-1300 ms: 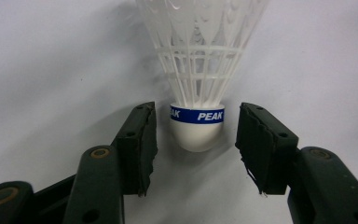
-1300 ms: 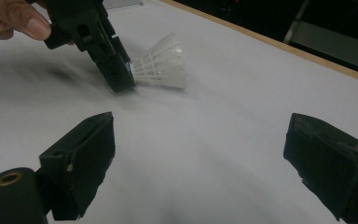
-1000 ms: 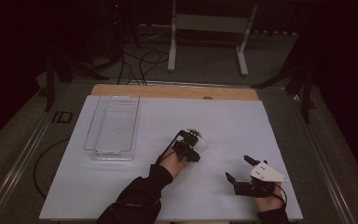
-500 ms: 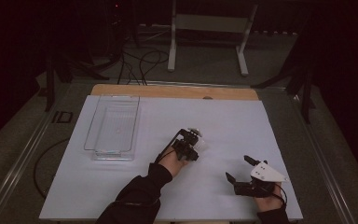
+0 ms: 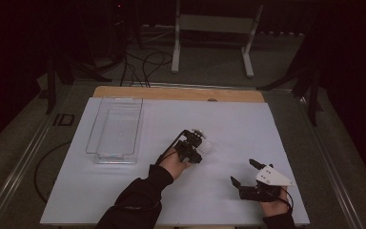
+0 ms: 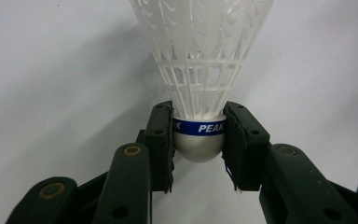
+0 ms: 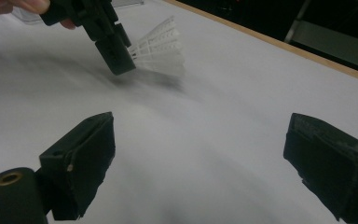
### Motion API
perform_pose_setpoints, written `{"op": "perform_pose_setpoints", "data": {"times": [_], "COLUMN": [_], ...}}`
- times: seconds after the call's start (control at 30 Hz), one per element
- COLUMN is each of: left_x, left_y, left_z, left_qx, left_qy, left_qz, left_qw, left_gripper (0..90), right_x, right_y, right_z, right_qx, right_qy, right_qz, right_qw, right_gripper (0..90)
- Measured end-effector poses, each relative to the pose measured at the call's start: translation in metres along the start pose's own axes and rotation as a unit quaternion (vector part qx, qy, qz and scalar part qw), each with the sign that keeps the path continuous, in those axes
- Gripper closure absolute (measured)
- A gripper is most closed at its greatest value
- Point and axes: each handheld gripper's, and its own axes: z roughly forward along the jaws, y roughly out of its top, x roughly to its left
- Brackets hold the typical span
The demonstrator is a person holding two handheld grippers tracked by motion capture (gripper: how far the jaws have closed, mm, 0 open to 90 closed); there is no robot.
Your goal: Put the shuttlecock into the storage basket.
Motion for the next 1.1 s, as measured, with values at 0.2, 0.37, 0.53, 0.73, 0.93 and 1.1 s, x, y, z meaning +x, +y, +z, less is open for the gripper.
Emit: {"op": "perform_pose_setpoints", "data": {"times": [0.2,0.37,0.53,0.73,0.93,1.1], "left_x": [0.001,-0.001,-0.002,-0.003,-0.003,-0.004], "left_y": [-0.001,-0.003,-0.004,-0.006,-0.009,-0.012], "left_z": [-0.004,-0.007,-0.013,-0.02,-0.03,-0.037], "left_qx": [0.0,0.004,0.004,0.003,0.003,0.009], "left_qy": [-0.005,-0.007,-0.009,-0.011,-0.014,-0.016], "left_qz": [0.007,0.019,0.037,0.051,0.059,0.075], "left_qw": [1.0,0.9998,0.9993,0.9986,0.9981,0.997], "left_gripper": [66.2,66.2,66.2,66.2,66.2,66.2], "right_x": [0.0,0.0,0.0,0.0,0.001,0.001], "right_y": [-0.001,-0.001,-0.001,-0.001,-0.001,-0.001], "right_z": [0.001,0.002,0.002,0.002,0.002,0.002], "right_qx": [0.005,0.005,0.006,0.006,0.006,0.007], "right_qy": [0.001,0.001,0.002,0.002,0.003,0.002], "right_qz": [0.001,0.002,0.003,0.003,0.003,0.003], "right_qw": [1.0,1.0,1.0,1.0,1.0,1.0], "right_gripper": [8.9,8.9,8.9,8.9,9.0,8.9]}}
